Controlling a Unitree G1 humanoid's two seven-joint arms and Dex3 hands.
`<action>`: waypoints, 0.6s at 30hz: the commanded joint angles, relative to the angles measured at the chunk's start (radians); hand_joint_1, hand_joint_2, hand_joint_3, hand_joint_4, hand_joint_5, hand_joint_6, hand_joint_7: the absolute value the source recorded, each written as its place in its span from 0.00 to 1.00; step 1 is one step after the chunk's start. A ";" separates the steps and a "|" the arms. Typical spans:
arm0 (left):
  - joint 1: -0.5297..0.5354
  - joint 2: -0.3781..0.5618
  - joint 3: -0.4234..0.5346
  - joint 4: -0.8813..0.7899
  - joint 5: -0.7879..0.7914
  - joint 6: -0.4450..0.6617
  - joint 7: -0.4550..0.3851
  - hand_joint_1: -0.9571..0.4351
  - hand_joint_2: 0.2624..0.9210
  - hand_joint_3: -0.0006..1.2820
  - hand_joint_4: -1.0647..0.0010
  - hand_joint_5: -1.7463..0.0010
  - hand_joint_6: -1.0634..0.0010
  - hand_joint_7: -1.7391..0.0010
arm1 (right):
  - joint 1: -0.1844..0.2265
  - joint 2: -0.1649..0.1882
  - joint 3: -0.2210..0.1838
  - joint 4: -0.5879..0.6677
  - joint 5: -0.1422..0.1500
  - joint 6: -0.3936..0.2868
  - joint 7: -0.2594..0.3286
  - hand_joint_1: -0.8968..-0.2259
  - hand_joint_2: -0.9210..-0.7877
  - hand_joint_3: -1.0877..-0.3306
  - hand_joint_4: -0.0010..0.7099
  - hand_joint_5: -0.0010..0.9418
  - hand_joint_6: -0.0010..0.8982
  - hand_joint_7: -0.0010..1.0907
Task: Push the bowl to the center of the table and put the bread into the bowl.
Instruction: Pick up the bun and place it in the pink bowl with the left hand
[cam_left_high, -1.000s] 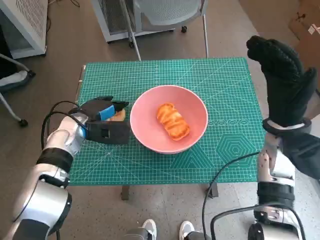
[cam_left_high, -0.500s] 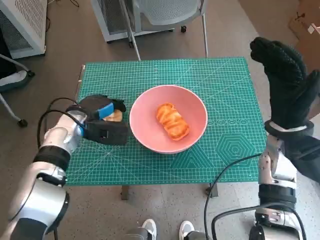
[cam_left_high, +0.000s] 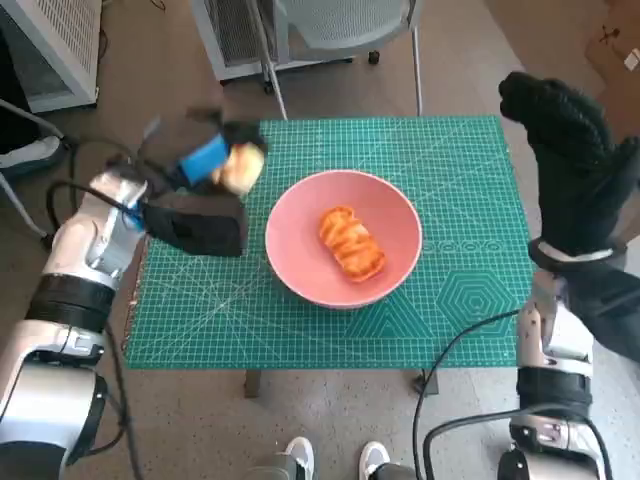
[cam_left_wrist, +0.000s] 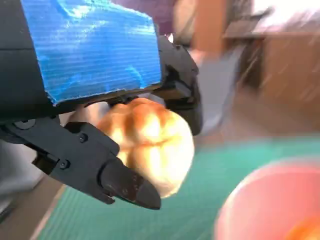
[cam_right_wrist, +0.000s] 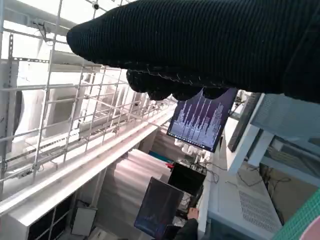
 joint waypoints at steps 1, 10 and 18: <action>0.048 -0.040 0.026 -0.200 -0.014 -0.055 0.055 0.69 1.00 0.02 0.33 0.38 0.34 0.35 | 0.001 0.004 0.008 0.044 -0.005 0.001 0.011 0.66 0.00 0.85 0.51 0.00 0.53 0.01; 0.026 -0.112 -0.040 -0.173 0.059 -0.132 0.100 0.69 1.00 0.03 0.36 0.37 0.35 0.33 | -0.009 0.001 0.012 0.071 0.001 -0.019 0.030 0.65 0.00 0.86 0.51 0.00 0.53 0.01; -0.009 -0.171 -0.097 -0.055 0.089 -0.135 0.056 0.69 1.00 0.06 0.41 0.34 0.38 0.31 | -0.004 -0.001 0.009 0.063 0.006 -0.021 0.039 0.64 0.00 0.85 0.51 0.00 0.53 0.01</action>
